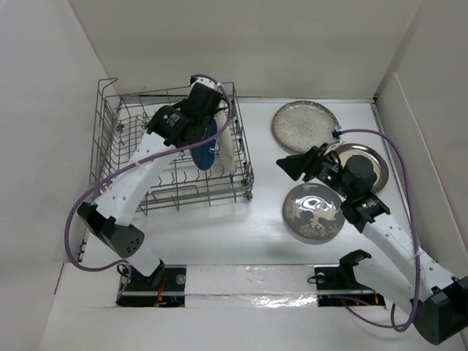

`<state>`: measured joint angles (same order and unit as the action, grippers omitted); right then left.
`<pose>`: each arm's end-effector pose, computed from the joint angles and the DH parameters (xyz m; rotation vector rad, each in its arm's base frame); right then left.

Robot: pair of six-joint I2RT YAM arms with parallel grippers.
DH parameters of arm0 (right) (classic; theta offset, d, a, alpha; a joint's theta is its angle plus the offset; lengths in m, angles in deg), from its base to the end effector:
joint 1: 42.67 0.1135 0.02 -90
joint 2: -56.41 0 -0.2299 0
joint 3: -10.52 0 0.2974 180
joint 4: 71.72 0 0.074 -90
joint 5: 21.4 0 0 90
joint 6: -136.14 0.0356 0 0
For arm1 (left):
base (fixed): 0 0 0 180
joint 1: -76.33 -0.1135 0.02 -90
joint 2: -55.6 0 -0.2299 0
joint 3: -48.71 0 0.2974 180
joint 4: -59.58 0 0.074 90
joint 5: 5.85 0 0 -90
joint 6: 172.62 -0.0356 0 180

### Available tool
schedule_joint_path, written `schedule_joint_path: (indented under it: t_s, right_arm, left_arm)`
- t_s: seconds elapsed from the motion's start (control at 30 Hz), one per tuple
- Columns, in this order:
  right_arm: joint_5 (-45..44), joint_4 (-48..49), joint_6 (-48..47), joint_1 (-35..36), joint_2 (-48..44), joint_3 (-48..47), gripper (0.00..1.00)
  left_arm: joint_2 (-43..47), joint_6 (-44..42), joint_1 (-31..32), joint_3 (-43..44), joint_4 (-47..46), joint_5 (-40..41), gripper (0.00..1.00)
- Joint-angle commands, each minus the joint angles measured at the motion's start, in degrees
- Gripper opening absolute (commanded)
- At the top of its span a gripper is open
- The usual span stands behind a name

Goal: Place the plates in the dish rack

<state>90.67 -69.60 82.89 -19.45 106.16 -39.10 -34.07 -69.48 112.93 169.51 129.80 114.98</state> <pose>0.2482 0.1210 0.2920 -0.1338 1.6446 1.1101 0.2954 -0.1967 0.4312 0.1590 2.1389 0.1063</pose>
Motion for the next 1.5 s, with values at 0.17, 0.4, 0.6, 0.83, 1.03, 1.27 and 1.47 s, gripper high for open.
schedule_joint_path:
  t_s: [0.17,0.4,0.6,0.83,1.03,1.27,1.47]
  right_arm:
    - [-2.6,-0.5,-2.8,1.7,-1.3,0.4,0.66]
    - [-2.8,-0.2,-2.8,1.7,-1.4,0.7,0.66]
    - [-2.6,0.1,-2.7,1.7,-1.3,1.1,0.66]
    - [-2.8,0.3,-2.7,2.2,-1.4,1.4,0.66]
    - [-3.0,0.0,-2.7,2.7,-1.4,1.5,0.66]
    - [-3.2,-0.2,-3.0,2.7,-1.2,1.4,0.66]
    - [-2.9,0.0,-3.0,2.7,-0.2,1.4,0.66]
  left_arm:
    - [-1.6,-0.2,0.1,-0.2,-4.8,1.8,0.0]
    - [-3.5,0.5,0.1,-7.0,-6.6,1.8,0.0]
    - [-6.0,1.7,0.1,-7.1,-6.6,1.9,0.0]
    - [-9.8,5.3,0.1,-4.4,-3.0,-0.9,0.0]
    - [-10.5,5.1,-0.9,-7.2,-5.9,-3.2,0.0]
    - [-11.8,5.2,-0.9,-7.1,-8.8,-5.7,0.36]
    - [-10.4,5.0,-2.0,-7.8,-12.6,-10.6,0.42]
